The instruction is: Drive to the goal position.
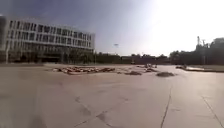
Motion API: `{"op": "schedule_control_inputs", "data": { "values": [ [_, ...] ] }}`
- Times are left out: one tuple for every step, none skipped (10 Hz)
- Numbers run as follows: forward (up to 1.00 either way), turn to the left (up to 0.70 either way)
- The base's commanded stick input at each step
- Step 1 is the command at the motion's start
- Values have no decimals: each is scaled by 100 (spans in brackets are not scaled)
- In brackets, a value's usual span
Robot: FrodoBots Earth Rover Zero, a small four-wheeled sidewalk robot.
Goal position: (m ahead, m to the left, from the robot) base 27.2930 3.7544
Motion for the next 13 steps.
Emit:
{"op": "schedule_control_inputs", "data": {
  "values": [
    [70,0],
    [70,3],
    [70,26],
    [70,35],
    [70,35],
    [70,35],
    [70,35],
    [70,35],
    [70,35],
    [70,35],
    [70,35],
    [70,22],
    [70,3]
  ]
}}
